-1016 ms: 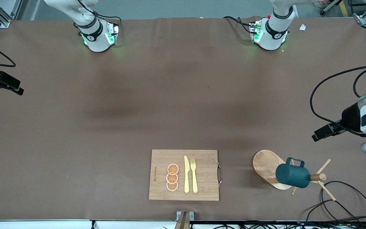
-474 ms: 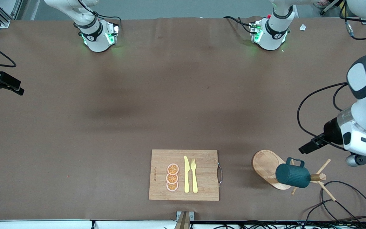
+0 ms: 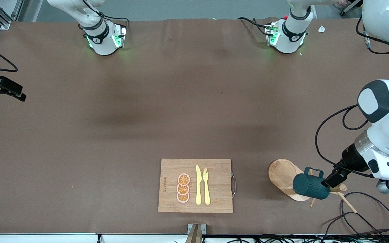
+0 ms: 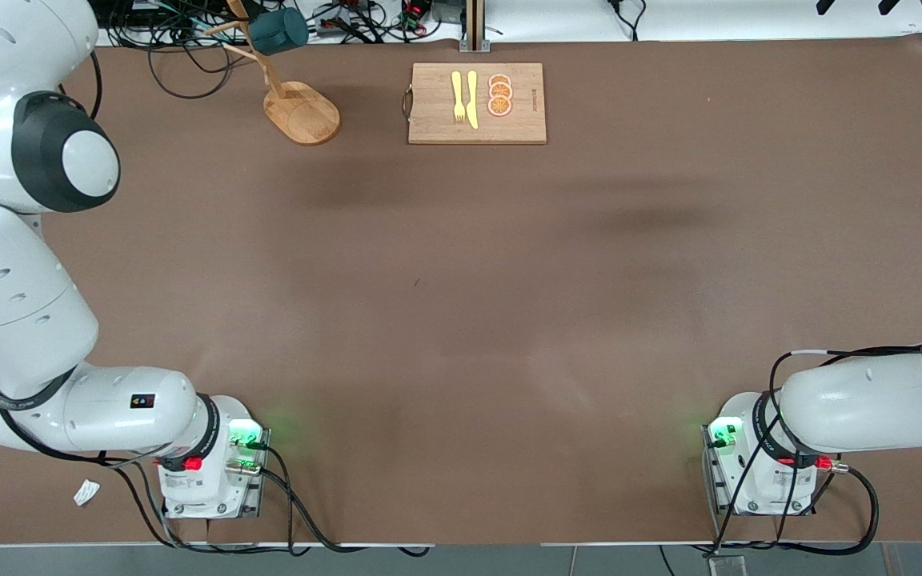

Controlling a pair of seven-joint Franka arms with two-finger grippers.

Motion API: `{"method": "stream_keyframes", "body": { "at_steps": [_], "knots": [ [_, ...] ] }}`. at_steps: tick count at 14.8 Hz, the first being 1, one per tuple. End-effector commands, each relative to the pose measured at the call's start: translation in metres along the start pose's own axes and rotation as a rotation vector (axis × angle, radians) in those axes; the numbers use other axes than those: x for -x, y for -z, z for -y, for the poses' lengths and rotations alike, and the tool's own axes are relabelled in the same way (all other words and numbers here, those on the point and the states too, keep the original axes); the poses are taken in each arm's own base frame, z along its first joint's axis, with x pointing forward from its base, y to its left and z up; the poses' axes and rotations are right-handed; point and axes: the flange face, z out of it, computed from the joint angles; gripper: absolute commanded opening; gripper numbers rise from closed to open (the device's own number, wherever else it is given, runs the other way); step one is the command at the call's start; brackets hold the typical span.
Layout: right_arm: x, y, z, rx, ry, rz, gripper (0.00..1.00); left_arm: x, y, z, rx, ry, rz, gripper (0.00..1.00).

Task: Transfer cup from left to right arm and place
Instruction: 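Lower the left gripper and grasp the teal mug on the stand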

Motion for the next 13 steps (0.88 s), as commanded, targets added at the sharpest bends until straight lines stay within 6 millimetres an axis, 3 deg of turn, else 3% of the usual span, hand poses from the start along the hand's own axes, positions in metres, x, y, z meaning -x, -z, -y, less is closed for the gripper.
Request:
{"method": "stream_keyframes", "body": {
  "at_steps": [1,13],
  "knots": [
    [0.006,0.003,0.001,0.003,-0.001,-0.011,1.00,-0.003,-0.021,-0.005,0.039,0.118,-0.009,0.97],
    [0.006,0.002,0.001,0.003,-0.001,-0.009,1.00,-0.006,-0.062,0.001,0.117,0.420,0.076,0.99]
  ]
}}
